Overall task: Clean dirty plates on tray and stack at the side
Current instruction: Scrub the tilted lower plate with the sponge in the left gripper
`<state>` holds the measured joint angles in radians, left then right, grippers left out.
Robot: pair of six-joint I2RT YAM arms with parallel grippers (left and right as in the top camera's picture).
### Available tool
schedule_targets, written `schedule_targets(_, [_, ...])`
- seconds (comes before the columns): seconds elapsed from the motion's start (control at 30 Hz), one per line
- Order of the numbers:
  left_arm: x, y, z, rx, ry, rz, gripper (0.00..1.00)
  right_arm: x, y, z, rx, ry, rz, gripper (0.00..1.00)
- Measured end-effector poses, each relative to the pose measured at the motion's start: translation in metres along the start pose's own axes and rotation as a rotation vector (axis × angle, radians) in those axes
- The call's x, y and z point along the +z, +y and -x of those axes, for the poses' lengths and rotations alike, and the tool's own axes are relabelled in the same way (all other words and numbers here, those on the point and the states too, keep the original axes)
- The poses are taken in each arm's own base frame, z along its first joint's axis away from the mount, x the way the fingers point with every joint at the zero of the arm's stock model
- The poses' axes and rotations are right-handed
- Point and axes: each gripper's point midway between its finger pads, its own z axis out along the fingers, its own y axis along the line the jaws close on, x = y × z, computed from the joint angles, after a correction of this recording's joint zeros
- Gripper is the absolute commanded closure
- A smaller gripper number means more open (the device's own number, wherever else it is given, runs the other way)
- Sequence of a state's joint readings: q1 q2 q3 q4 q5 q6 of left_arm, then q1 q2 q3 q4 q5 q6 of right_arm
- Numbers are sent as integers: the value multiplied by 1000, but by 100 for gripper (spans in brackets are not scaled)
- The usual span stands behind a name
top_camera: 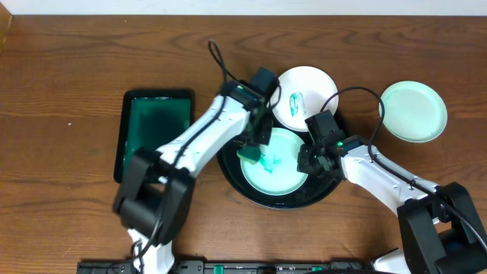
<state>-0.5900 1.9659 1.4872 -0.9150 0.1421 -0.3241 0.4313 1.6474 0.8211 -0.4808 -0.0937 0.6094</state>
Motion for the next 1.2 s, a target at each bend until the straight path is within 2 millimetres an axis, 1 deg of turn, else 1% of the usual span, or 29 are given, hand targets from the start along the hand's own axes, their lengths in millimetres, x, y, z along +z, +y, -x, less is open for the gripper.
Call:
schedule_targets(0.13, [39,-4,-9,8,78,36,93,0,0,0,0,1,1,99])
schedule_targets(0.17, [43,-5,-10,10,85,37,93,0,0,0,0,1,2,99])
schedule_targets(0.3, [45,-10,-9,8,95,17,93,0,0,0,1,1,3,99])
schedule_targets(0.47, [47,-23,-8,19,98,-49,93,0,0,0,0,1,3,99])
schedule_targets(0.53, [48,-38,-6,40,86,-95,93,0,0,0,0,1,3,99])
schedule_targets(0.6, [50,-63,-6,80,72,-169,93,0,1,0,0,2,4,99])
schedule_targets(0.67, [53,-88,-12,128,68,-221,93,0,1,-1,8,5,9,99])
schedule_targets(0.87, [53,-89,-12,125,70,-227,93,0,0,-1,15,11,17,99])
schedule_targets(1.0, [53,-85,-14,116,78,-211,93,0,1,-1,14,12,19,99])
schedule_targets(1.1, [51,-79,-14,89,86,-171,93,0,1,0,14,11,18,99])
schedule_targets(1.2, [50,-60,-20,15,115,-63,93,0,0,0,13,11,18,99])
